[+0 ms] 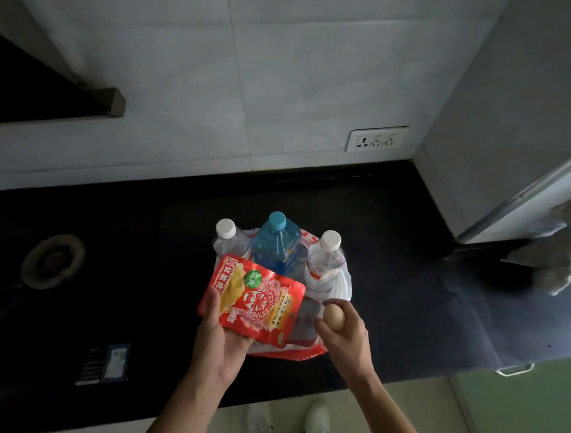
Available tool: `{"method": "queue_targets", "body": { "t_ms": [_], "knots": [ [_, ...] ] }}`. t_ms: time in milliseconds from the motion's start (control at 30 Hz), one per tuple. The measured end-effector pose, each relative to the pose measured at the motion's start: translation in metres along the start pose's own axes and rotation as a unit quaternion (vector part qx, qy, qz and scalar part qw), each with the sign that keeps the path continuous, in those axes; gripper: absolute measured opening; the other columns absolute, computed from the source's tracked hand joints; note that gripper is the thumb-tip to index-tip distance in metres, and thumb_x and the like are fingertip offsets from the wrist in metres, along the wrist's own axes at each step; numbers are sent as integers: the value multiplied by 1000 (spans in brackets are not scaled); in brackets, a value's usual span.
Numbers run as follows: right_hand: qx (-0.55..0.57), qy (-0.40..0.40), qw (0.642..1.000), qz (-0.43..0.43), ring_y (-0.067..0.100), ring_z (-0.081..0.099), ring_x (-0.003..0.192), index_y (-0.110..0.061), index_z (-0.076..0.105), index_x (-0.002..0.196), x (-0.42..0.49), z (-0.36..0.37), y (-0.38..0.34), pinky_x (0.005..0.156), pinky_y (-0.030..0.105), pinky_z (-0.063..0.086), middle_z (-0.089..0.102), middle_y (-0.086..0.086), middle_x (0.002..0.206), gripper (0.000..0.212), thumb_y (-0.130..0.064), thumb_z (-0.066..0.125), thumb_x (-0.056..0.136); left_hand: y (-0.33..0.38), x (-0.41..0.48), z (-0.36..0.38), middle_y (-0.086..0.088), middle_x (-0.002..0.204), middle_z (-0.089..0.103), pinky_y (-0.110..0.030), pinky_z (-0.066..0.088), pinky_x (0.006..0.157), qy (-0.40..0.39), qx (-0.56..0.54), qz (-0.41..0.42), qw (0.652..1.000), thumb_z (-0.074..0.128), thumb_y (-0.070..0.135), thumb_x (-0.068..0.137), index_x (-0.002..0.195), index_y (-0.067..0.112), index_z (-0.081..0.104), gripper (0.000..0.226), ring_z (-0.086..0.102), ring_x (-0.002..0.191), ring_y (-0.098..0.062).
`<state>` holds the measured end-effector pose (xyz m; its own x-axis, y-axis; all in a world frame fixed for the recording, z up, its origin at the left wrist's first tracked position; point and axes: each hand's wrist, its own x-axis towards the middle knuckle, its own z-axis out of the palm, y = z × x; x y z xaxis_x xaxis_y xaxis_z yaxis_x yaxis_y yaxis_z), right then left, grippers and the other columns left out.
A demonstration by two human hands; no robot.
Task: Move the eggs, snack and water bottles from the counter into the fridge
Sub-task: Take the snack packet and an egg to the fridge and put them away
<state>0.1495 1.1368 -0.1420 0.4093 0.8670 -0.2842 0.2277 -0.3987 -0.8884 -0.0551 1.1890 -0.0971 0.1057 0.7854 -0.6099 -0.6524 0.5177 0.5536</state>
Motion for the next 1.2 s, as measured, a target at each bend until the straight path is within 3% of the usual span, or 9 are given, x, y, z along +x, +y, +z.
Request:
{"method": "queue_targets", "body": {
  "t_ms": [200,267,333,400,467,667,767,967,1200],
  "knots": [
    [9,19,1000,-1,10,63,64,-30,65,81,-6,-9,-17,61,43,58,67,-5,72,19,-22,81,75,-8,-21,0,-13,130,65,-53,58,85,-48,-54,-57,996,39,60,93,136,22,53,59,67,113,-30],
    [24,7,1000,3,11,61,59,-29,65,79,-7,-13,-21,57,44,57,67,-3,69,17,-23,80,77,-10,-25,5,-17,130,65,-45,60,83,-36,-32,-71,996,58,49,91,138,15,52,58,67,112,-29],
    [42,-8,999,9,12,60,57,-27,65,78,-10,-19,-24,52,41,56,66,0,68,16,-20,79,80,-13,-29,9,-19,128,65,-45,59,81,-39,-3,-80,996,85,28,73,136,9,54,72,68,110,-32],
    [58,-20,998,9,12,59,54,-21,66,80,-13,-23,-28,48,34,54,65,3,69,13,-19,79,81,-18,-30,10,-21,125,66,-47,55,85,-42,24,-96,994,80,8,75,134,6,55,64,65,111,-35],
    [69,-21,997,12,11,58,51,-15,66,83,-15,-26,-30,46,30,51,64,6,70,13,-17,79,82,-21,-30,11,-21,123,67,-47,53,88,-44,50,-104,992,68,3,82,132,6,55,52,64,114,-37],
    [85,-18,996,25,14,57,57,-15,66,87,-18,-31,-34,51,32,53,63,7,73,19,-9,80,76,-18,-32,8,-18,120,69,-55,50,94,-42,89,-72,993,68,13,84,126,14,61,43,65,113,-37],
    [95,-46,994,5,12,57,56,-11,66,86,-19,-32,-43,51,30,52,62,6,71,18,-4,80,77,-15,-35,5,-12,111,74,-51,55,85,-18,164,-24,986,72,21,82,118,20,65,37,71,101,-33],
    [55,-78,995,-31,20,55,47,-10,63,84,-22,-24,-49,42,30,47,60,6,63,18,-13,80,79,-10,-43,-3,-3,106,76,-46,57,80,-2,235,56,970,73,27,83,117,25,62,36,74,95,-24],
    [7,-74,996,-42,9,59,54,-19,64,75,-23,-3,-43,49,27,50,63,-5,61,17,-18,82,78,-9,-48,-20,0,104,75,-48,58,85,41,276,103,955,74,35,77,111,26,63,37,73,95,-20]
  ]
}}
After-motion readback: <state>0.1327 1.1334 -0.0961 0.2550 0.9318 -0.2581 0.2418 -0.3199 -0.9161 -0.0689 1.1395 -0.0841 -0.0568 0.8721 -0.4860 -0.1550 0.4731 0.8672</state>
